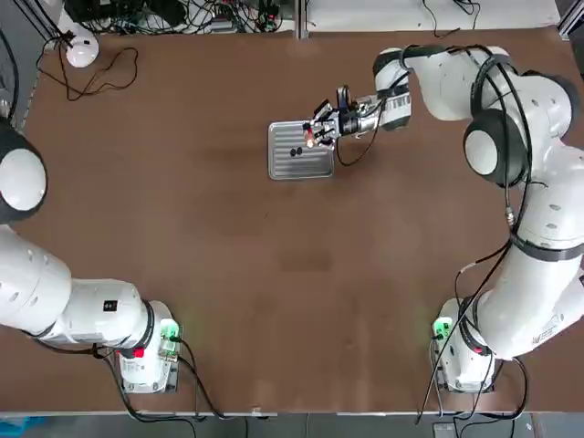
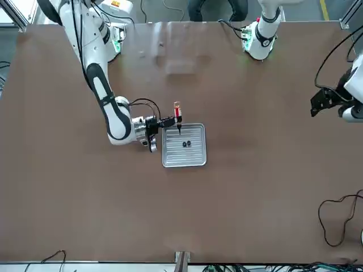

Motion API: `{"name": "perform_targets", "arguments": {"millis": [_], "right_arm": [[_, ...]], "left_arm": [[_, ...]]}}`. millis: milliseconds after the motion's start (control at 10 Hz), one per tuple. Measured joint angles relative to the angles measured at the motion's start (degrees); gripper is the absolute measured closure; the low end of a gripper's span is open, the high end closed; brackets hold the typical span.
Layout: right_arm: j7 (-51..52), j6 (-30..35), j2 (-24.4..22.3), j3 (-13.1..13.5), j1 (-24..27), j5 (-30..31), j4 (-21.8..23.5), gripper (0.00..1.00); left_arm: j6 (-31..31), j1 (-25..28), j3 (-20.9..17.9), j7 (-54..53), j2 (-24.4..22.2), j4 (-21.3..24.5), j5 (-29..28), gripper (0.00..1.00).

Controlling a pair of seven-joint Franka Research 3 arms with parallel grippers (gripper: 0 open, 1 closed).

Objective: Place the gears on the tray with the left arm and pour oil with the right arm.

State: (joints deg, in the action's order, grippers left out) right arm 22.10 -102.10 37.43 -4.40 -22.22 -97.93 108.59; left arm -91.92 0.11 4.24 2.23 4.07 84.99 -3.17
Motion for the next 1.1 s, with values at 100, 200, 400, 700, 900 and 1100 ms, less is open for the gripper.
{"name": "perform_targets", "arguments": {"millis": [100,200,400,700,900,1100], "right_arm": [[-0.9,0.0,0.5,0.0,-0.1,0.0,-0.1,0.68],[-1.3,0.0,0.9,0.0,-0.3,0.0,-0.1,0.68],[-2.0,0.0,1.5,0.0,-0.5,0.0,-0.5,0.68],[-2.6,0.0,2.4,0.0,-0.7,0.0,-1.2,0.68],[-3.1,-0.1,2.8,0.0,-1.0,0.0,-1.2,0.68],[-3.5,-0.1,3.2,0.0,-1.1,0.0,-1.2,0.68]], "left_arm": [[0.0,-0.1,0.0,0.0,0.0,0.0,0.9,0.0],[0.0,-0.2,0.0,0.0,0.0,0.1,1.9,0.0],[0.0,-0.2,0.1,0.0,0.0,0.4,2.2,0.0],[0.0,-0.2,0.1,0.0,0.0,0.5,2.2,0.0],[-0.1,-0.2,0.1,0.0,0.0,0.6,2.2,0.0],[-0.1,-0.2,0.1,0.0,0.1,0.6,2.2,0.0]]}}
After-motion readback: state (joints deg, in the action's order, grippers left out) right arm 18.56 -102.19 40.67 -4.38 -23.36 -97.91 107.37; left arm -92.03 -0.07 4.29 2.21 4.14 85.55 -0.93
